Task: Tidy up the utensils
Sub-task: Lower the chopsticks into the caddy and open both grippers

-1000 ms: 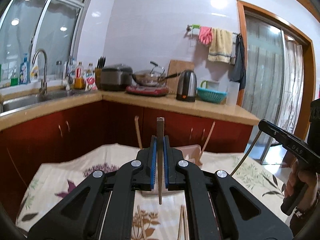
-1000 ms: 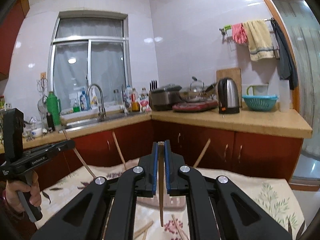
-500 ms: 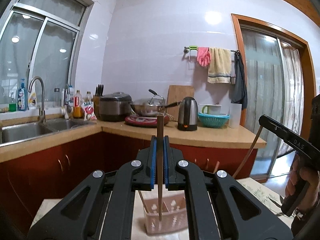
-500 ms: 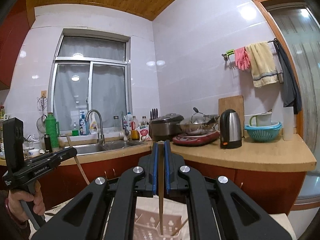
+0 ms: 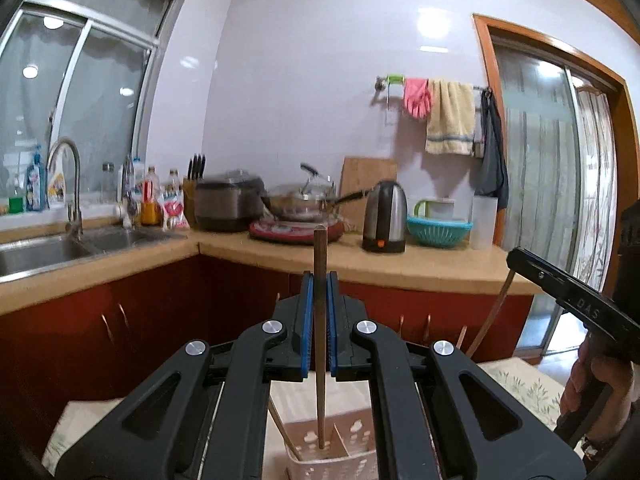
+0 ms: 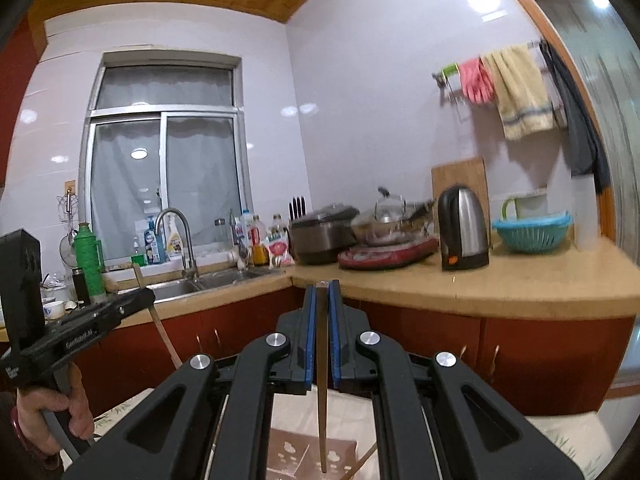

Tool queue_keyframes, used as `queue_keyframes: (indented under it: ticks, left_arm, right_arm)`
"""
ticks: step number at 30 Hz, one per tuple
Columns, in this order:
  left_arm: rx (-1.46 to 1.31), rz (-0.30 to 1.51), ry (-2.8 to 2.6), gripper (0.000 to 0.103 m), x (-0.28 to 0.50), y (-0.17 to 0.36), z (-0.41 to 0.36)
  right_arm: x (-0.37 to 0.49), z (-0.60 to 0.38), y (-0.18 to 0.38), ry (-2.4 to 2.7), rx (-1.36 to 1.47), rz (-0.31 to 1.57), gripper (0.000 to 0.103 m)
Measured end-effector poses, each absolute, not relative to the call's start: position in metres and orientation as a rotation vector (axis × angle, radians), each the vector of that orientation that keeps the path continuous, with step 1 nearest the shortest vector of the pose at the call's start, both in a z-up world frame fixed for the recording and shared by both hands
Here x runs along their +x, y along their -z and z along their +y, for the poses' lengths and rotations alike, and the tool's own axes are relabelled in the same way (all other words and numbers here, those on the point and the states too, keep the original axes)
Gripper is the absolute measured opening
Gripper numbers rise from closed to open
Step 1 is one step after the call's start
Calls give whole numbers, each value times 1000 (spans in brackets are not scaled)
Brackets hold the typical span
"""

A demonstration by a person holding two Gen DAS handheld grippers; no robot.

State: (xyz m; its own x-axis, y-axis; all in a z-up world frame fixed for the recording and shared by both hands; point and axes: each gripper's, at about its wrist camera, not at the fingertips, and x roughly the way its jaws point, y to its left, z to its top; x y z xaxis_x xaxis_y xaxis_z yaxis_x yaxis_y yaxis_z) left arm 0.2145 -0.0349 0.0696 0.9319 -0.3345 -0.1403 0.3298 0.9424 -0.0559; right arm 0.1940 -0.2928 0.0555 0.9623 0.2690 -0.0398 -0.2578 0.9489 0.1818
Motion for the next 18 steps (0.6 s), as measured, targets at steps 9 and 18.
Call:
queue_keyframes:
  ticks: [9,18]
  left_arm:
    - [-47,305,342,7,238,-11,-35]
    - [-72,332,320,50,231,3,-23]
  right_arm:
    - [216,-292,-2,-256,222,198,7]
    - [211,-298,5,-210,234,236,52]
